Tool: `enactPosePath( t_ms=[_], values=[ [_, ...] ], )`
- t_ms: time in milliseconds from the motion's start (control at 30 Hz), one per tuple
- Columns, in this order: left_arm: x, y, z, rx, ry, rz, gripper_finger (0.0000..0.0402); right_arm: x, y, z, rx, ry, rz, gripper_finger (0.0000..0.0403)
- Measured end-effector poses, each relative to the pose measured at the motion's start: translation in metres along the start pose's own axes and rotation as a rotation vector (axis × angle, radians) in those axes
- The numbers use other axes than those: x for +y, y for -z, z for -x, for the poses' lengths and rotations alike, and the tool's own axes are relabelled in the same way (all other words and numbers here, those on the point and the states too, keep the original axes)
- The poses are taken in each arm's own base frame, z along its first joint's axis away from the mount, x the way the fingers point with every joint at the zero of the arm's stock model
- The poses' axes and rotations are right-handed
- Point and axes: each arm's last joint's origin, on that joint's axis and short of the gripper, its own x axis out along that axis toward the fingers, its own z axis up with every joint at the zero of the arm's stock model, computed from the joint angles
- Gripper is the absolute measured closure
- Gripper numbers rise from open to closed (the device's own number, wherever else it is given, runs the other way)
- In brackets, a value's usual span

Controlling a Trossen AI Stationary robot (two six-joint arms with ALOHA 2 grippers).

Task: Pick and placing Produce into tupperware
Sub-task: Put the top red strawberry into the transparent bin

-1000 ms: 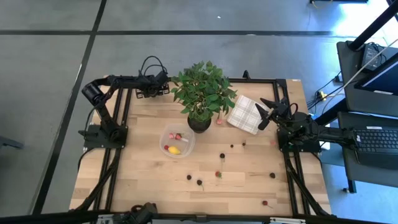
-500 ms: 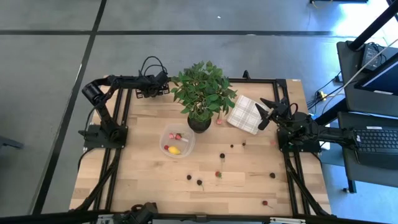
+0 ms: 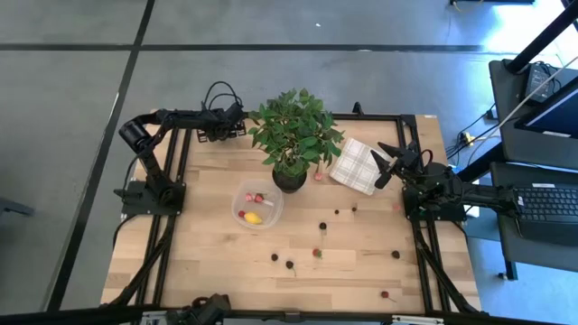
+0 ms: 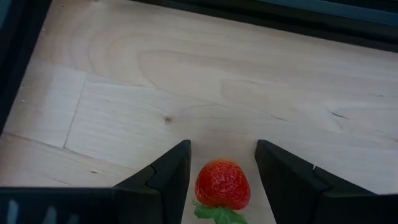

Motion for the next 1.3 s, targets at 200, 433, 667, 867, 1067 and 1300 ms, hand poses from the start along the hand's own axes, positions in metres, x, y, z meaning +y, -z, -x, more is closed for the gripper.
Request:
enactPosePath(
  t_ms=[200,433,667,867,1067,1300],
  values=[
    [0.001,0.001,0.000,0.018,-0.007,-0.007,0.0225,0.000,0.000,0.000,0.000,0.000,0.000,0.0221],
    [-0.001,0.007,0.003,0.026,-0.018,-0.033,0.0225,0.000,0.000,0.000,0.000,0.000,0.000,0.0221],
    [-0.003,0.012,0.005,0.032,-0.017,-0.054,0.0225,0.000,0.000,0.000,0.000,0.000,0.000,0.0221],
    [-0.003,0.012,0.005,0.038,-0.013,-0.050,0.0225,0.000,0.000,0.000,0.000,0.000,0.000,0.0221],
    [-0.002,0.012,0.005,0.045,-0.013,-0.051,0.0231,0.000,0.000,0.000,0.000,0.000,0.000,0.0221],
    [-0.003,0.012,0.006,0.050,-0.005,-0.052,0.0281,0.000,0.000,0.000,0.000,0.000,0.000,0.0221]
  ],
)
